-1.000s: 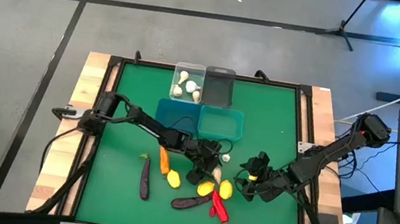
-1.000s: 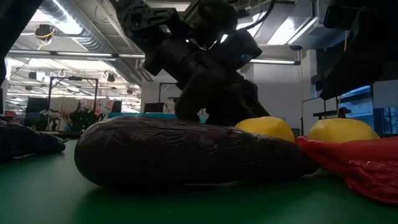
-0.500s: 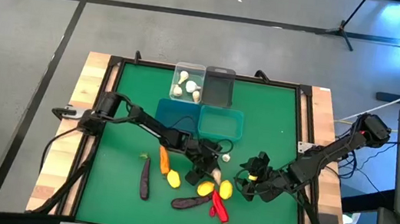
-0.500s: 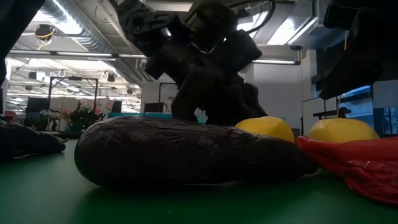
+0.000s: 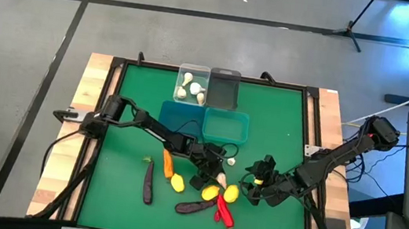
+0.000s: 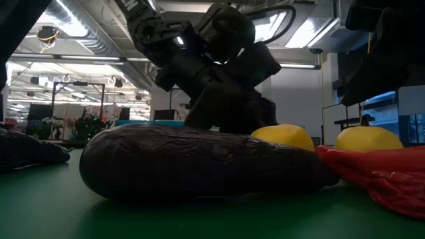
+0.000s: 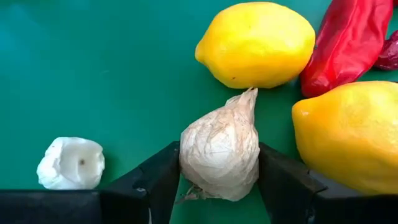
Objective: Sort produce into baskets
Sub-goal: Put the white garlic into the transparent bin
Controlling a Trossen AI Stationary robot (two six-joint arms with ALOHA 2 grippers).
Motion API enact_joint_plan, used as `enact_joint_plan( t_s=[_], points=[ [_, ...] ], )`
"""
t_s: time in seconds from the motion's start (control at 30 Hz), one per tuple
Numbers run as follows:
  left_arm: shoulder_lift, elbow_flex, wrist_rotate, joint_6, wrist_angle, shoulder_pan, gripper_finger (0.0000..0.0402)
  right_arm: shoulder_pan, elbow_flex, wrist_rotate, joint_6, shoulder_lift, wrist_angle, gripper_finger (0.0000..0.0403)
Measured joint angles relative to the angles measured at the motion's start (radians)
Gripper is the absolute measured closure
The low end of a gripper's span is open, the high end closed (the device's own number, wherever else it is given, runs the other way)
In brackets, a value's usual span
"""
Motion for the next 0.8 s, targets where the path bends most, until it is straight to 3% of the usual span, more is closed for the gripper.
enact_joint_plan(
  t_s=[0.27,0.43,0.8],
  points=[
    [0.000,0.000,0.001,-0.036,0.015,0.000,0.0246,0.000,0.000,0.000,0.000,0.000,-0.004,0.0123],
    [-0.015,-0.001,0.001,-0.086,0.008,0.000,0.0246,0.000,0.000,0.000,0.000,0.000,-0.006,0.0123],
    [-0.269,-0.002,-0.029,-0.094,-0.212,0.081,0.0234,0.000,0.000,0.006,0.000,0.000,-0.019,0.0123]
  ],
)
